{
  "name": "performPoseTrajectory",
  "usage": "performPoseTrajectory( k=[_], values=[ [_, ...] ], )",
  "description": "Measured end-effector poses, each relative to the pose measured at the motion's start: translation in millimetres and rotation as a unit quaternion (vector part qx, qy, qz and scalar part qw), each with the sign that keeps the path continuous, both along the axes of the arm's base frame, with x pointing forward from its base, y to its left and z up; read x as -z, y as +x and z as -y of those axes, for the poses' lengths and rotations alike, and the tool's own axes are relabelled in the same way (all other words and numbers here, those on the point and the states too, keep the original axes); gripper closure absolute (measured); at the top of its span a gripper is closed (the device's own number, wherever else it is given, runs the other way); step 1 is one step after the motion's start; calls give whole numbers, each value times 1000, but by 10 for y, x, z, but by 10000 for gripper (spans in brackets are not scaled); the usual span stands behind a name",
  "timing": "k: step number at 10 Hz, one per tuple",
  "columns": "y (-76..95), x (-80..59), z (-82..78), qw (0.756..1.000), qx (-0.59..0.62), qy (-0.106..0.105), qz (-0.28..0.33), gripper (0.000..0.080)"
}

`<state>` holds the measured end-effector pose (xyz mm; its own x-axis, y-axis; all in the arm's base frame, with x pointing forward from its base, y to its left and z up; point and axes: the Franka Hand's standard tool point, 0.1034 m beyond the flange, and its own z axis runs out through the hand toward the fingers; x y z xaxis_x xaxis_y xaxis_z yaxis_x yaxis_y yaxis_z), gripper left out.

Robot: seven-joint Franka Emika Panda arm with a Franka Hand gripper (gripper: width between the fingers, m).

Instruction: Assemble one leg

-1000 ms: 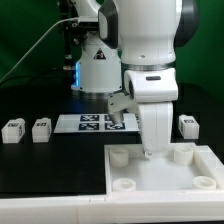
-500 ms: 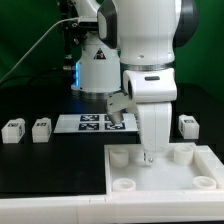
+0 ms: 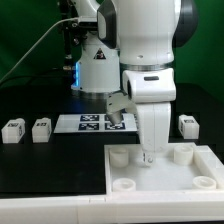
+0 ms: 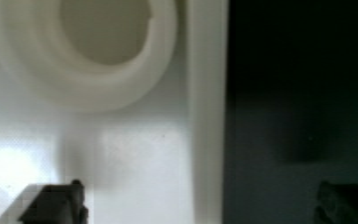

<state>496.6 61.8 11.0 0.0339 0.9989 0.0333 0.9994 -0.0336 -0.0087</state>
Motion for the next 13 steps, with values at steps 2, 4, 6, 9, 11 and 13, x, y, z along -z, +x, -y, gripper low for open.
performPoseTrajectory(
  k=[2, 4, 6, 9, 11, 13],
  values=[
    [0, 0, 2, 1000, 0, 0, 0, 151],
    [-63, -132, 2, 999, 42, -3, 4, 151],
    [-231, -348, -102, 990, 141, -9, 3, 151],
    [-298, -552, -482, 926, 377, -9, -2, 151],
    [-350, -541, -808, 861, 508, -2, -16, 151],
    [-333, -521, -988, 769, 638, 7, -36, 151]
  ],
)
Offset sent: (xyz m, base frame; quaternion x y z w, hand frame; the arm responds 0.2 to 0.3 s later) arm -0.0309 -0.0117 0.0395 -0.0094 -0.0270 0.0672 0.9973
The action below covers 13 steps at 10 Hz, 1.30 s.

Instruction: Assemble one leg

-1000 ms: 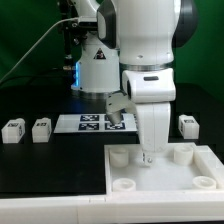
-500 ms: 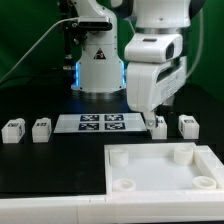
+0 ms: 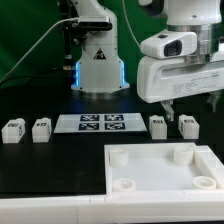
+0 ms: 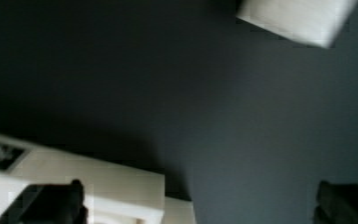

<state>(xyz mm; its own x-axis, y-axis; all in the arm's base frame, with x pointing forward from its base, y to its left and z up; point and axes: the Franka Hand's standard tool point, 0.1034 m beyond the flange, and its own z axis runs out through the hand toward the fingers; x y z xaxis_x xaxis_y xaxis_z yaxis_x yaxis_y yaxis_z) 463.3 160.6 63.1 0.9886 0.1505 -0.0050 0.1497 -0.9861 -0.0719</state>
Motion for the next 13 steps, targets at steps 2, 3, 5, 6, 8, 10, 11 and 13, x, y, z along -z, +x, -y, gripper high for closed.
performPoseTrajectory(
  k=[2, 3, 5, 6, 8, 10, 11, 13],
  values=[
    [-34, 36, -73, 1000, 3, -1, -1, 151],
    [-49, 38, -48, 1000, 4, -5, -14, 151],
    [-112, 50, -72, 999, 14, -11, -38, 151],
    [-219, 47, -128, 993, 20, -33, -112, 151],
    [-177, 37, -213, 968, 33, -47, -243, 151],
    [-149, 66, -256, 948, 32, -58, -313, 151],
    [-226, 63, -231, 933, 22, -67, -353, 151],
    [-243, 101, -197, 893, 15, -81, -443, 151]
  ],
)
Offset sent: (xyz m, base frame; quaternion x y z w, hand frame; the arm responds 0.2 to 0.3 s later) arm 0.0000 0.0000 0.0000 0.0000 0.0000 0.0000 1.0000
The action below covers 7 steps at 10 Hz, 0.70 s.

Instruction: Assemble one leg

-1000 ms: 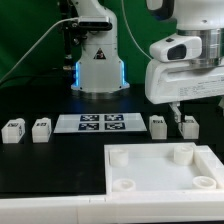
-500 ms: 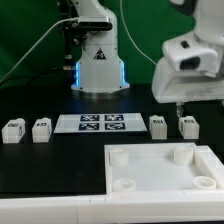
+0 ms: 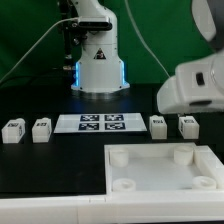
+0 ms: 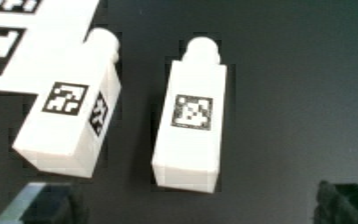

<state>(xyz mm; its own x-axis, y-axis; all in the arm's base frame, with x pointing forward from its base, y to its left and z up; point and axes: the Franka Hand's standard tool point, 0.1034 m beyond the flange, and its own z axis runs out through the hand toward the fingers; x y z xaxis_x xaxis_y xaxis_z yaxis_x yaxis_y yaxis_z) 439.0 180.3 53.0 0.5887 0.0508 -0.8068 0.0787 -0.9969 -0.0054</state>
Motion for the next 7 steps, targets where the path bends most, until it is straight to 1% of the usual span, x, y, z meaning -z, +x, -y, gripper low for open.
performPoseTrajectory(
  k=[1, 2, 3, 5, 7],
  values=[
    [64, 60, -20, 1000, 4, 1, 10, 151],
    [-43, 104, 18, 1000, 13, -12, 2, 151],
    [-134, 184, 42, 1000, 14, -17, -10, 151],
    [-284, 301, 39, 1000, 11, -22, -19, 151],
    [-398, 378, 29, 999, 11, -26, -22, 151]
  ],
)
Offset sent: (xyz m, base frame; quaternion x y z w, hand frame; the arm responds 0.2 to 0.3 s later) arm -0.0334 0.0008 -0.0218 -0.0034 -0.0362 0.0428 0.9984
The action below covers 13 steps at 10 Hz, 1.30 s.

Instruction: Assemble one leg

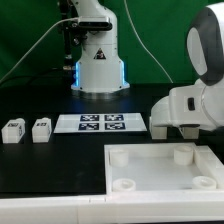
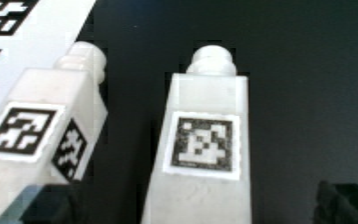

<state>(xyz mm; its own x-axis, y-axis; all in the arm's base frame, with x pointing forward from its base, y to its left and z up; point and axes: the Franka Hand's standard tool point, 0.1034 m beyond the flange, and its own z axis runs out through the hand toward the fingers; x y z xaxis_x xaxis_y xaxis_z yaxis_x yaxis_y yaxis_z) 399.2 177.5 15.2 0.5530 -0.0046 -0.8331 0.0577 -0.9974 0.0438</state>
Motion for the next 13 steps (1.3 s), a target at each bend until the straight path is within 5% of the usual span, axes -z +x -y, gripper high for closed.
performPoseTrajectory(
  k=[7, 8, 9, 10, 11, 13],
  values=[
    [-64, 45, -21, 1000, -5, -1, -7, 151],
    [-64, 46, -21, 1000, -5, -1, -7, 240],
    [-64, 46, -20, 1000, -5, -1, -7, 240],
    [-63, 46, -19, 1000, -5, -1, -7, 423],
    [-63, 46, -19, 1000, -5, -1, -7, 508],
    [-63, 46, -19, 1000, -5, -1, -7, 508]
  ],
)
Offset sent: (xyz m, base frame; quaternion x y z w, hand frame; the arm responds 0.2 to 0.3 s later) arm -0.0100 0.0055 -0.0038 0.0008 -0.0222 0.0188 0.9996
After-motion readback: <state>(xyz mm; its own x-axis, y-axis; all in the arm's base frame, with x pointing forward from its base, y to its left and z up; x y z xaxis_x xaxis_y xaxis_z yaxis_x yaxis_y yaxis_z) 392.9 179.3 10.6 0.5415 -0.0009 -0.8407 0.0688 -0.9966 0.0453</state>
